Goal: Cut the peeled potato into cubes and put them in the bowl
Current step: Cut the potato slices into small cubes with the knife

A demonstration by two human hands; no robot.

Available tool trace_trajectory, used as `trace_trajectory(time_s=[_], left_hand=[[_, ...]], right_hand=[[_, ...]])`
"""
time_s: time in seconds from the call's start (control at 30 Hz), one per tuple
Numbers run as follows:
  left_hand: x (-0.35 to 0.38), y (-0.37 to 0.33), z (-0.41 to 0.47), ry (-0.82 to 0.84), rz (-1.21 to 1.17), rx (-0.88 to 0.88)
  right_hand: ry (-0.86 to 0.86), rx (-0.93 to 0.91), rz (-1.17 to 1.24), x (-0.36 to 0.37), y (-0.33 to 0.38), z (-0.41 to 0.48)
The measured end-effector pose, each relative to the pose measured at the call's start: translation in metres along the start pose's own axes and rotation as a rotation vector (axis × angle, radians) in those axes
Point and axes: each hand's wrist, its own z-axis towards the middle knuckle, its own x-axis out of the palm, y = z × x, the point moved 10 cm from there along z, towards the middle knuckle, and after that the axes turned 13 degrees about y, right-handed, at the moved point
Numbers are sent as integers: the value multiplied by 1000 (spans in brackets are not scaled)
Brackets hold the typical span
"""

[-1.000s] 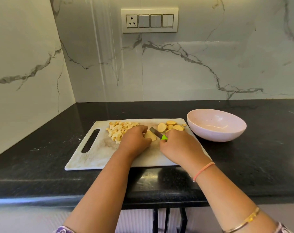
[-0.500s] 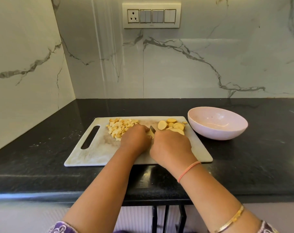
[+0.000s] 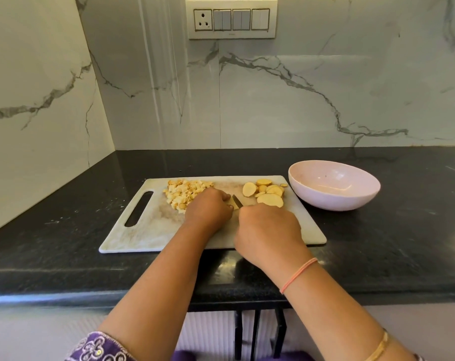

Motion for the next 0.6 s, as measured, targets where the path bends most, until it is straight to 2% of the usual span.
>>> trace_trajectory(time_s=[0.23,0.37,0.5,0.6], left_hand=[[2,3,0,6,-10,4],[3,2,-4,-2,-31,28],[-1,-2,-2,-1,-70,59],[0,2,-2,-17,-118,58]], right_hand=[[6,-83,1,-2,9,-33],[-6,7,82,-4,-12,-40],[-112,60,204,-17,-30,-32],[-83,62,241,-8,-27,-15]])
